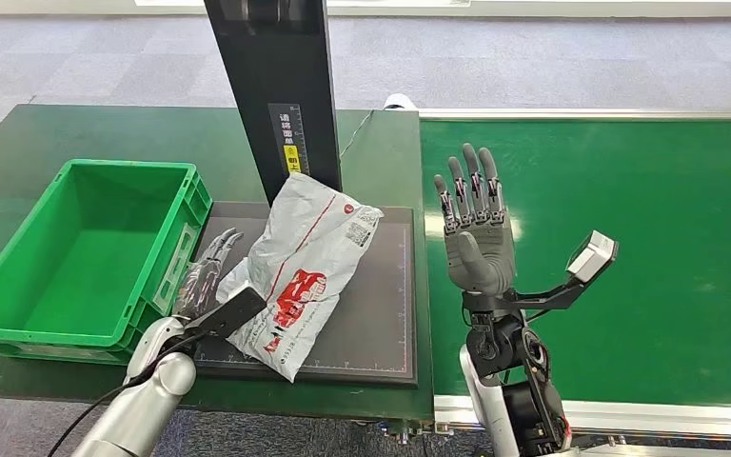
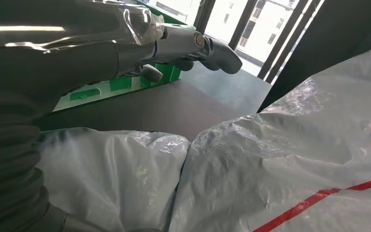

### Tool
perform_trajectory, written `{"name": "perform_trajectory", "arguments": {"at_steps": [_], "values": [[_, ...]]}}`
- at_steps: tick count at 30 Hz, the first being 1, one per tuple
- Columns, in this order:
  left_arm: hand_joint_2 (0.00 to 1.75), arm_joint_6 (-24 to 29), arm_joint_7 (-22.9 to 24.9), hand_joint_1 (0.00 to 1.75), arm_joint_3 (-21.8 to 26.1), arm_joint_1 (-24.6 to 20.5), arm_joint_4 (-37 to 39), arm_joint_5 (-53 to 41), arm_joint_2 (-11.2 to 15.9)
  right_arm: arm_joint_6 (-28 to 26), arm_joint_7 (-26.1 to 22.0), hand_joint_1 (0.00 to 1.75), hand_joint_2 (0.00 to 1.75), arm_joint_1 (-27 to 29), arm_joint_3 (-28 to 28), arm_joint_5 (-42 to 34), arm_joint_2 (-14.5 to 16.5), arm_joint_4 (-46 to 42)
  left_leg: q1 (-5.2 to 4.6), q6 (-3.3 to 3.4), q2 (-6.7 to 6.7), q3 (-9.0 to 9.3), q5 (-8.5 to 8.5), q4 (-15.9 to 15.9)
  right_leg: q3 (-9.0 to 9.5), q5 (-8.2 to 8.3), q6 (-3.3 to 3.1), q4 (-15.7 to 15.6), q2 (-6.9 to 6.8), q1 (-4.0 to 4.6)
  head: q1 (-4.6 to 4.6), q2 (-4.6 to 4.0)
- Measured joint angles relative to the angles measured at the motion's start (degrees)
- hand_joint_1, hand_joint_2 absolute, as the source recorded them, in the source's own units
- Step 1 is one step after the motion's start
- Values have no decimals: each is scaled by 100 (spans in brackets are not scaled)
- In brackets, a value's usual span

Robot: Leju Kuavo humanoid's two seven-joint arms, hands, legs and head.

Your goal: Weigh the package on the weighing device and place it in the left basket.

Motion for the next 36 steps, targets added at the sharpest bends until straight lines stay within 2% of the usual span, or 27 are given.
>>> {"name": "perform_trajectory", "arguments": {"at_steps": [1,4,5,6,8,10,11,18,27,32,36], "values": [[175,-38,9,0,-95,-152,269,-32,63,-33,28,0,175,47,-31,-84,-4,0,0,0,0,4,0,0,5,0,0,0,0,0,0,0],[175,-92,2,3,-195,-237,437,-44,131,-97,66,0,175,91,-65,-161,-13,0,0,0,0,15,0,-1,18,0,0,0,0,0,1,0],[175,-115,1,14,-223,-245,453,-38,151,-120,75,0,175,103,-70,-177,-19,0,0,0,0,18,0,-2,21,0,0,0,0,0,1,0],[175,-144,-6,30,-249,-249,460,-23,173,-142,80,0,175,115,-72,-188,-25,0,0,0,0,22,0,-2,25,0,0,0,0,0,1,0],[175,-227,-52,106,-292,-240,461,58,222,-168,89,0,175,134,-74,-204,-38,1,0,0,1,27,0,-3,31,0,0,0,0,0,1,0],[175,-322,-139,166,-320,-201,446,187,274,-188,98,0,175,146,-77,-211,-52,9,0,0,1,30,0,-3,35,0,0,0,0,0,1,0],[175,-363,-185,173,-332,-169,422,251,303,-203,105,0,175,151,-78,-214,-58,16,0,0,1,31,1,-3,35,0,0,0,0,0,1,0],[175,-516,-325,175,-395,237,-83,676,509,-285,137,0,175,181,-82,-244,-92,72,0,0,3,28,1,-3,29,0,-1,0,1,1,0,0],[175,-644,-712,175,-333,827,-1019,1764,718,-391,145,0,175,209,-83,-296,-96,79,0,0,2,2,1,-2,2,0,0,0,1,0,1,0],[175,-611,-946,175,-223,1004,-1364,2116,738,-440,148,0,175,212,-84,-325,-93,84,0,0,2,-4,1,-2,-6,0,0,0,1,0,0,0],[175,-476,-1395,175,-20,1161,-1869,2653,670,-445,147,0,175,233,-89,-367,-96,105,0,0,2,-11,1,-1,-15,0,-1,0,1,1,0,0]]}}
